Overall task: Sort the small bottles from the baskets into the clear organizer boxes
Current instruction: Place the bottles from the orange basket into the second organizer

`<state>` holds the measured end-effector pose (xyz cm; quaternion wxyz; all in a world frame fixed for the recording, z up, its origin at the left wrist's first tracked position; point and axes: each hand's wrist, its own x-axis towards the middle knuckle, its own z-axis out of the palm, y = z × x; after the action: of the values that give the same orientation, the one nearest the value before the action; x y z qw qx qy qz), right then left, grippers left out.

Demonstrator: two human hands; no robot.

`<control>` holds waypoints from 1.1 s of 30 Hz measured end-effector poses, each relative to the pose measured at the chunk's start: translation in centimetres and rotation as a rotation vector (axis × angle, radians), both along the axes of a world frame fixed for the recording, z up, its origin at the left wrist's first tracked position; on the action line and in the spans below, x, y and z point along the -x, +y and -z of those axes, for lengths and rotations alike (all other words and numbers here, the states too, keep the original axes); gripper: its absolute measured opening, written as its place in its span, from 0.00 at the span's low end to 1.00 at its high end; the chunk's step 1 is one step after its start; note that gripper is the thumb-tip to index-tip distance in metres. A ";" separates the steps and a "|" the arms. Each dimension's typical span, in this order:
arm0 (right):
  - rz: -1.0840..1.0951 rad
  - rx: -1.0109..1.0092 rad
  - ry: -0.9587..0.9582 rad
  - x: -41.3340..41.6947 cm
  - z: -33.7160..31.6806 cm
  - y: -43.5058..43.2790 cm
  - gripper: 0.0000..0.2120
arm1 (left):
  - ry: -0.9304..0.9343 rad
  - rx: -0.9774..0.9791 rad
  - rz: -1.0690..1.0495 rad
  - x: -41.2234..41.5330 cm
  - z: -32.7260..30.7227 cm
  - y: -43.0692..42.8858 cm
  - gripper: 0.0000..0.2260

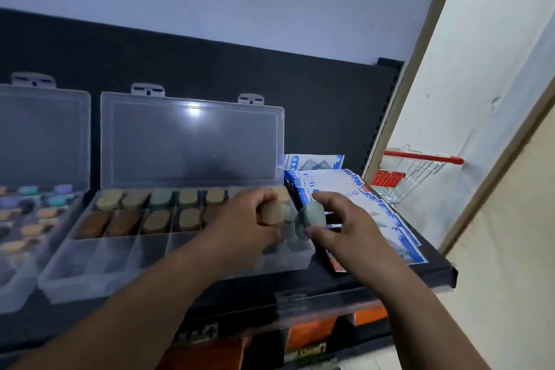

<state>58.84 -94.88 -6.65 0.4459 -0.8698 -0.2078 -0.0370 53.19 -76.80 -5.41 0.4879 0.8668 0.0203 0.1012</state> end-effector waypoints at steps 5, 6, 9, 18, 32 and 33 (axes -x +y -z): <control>-0.155 0.106 -0.017 -2.1 1.0 -0.6 0.23 | 0.036 -0.130 -0.094 -0.6 0.9 -1.6 0.24; -0.181 0.119 -0.015 -2.4 1.2 -0.6 0.23 | 0.053 -0.164 -0.102 -0.6 1.0 -1.9 0.24; -0.213 0.165 -0.023 -3.0 1.7 -0.5 0.25 | 0.093 -0.249 -0.095 -0.6 1.0 -2.3 0.24; -0.289 0.315 -0.033 -3.8 1.6 -0.1 0.27 | 0.212 -0.391 -0.137 -1.0 1.4 -2.7 0.22; -0.278 0.360 -0.120 -2.0 0.3 0.0 0.26 | 0.110 -0.501 -0.242 1.2 0.8 -2.6 0.28; -0.276 0.379 -0.167 -1.5 0.0 0.4 0.26 | 0.085 -0.561 -0.269 1.9 0.6 -2.3 0.28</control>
<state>60.30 -94.47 -6.62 0.2572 -0.8952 -0.3639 -0.0079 51.33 -79.05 -6.00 0.2105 0.9606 0.1263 0.1299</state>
